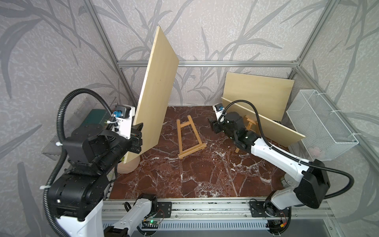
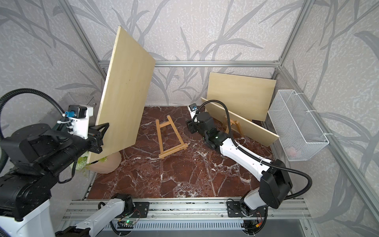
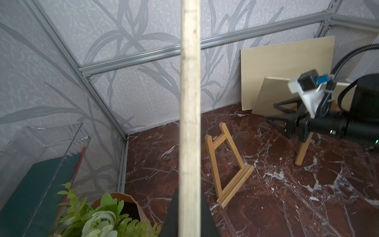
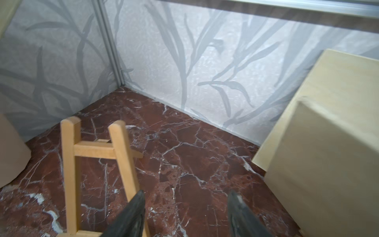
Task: Assemble the easel
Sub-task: Place the drawing board on the easel.
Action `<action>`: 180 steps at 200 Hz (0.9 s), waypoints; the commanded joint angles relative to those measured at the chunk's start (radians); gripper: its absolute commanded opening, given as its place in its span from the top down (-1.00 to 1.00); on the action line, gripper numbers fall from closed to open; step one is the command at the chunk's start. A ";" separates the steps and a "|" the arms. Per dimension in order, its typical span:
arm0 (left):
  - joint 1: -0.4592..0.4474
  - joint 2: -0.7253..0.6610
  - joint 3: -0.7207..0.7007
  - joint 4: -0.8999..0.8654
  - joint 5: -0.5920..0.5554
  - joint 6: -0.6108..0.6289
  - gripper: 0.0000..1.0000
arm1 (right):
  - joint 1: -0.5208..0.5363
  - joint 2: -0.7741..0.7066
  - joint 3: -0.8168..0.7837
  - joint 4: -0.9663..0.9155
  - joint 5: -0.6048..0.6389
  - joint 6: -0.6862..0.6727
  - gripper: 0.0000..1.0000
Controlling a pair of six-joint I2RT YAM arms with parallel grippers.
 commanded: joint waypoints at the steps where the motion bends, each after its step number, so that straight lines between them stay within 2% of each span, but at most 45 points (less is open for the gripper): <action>1: 0.001 -0.028 0.088 0.126 0.031 0.100 1.00 | -0.071 -0.072 0.022 -0.076 -0.025 0.079 -0.25; 30: 0.001 -0.041 0.083 0.063 0.024 0.139 1.00 | -0.151 -0.101 0.028 -0.117 0.011 0.105 -0.24; 54: 0.001 -0.040 0.056 0.018 0.085 0.137 1.00 | -0.198 -0.101 0.044 -0.146 -0.013 0.147 -0.23; 121: 0.002 -0.038 -0.035 -0.039 0.189 0.122 1.00 | -0.218 -0.084 0.080 -0.186 -0.003 0.162 -0.22; 180: -0.001 0.013 -0.141 0.024 0.270 0.158 1.00 | -0.223 -0.115 0.091 -0.208 -0.004 0.146 -0.22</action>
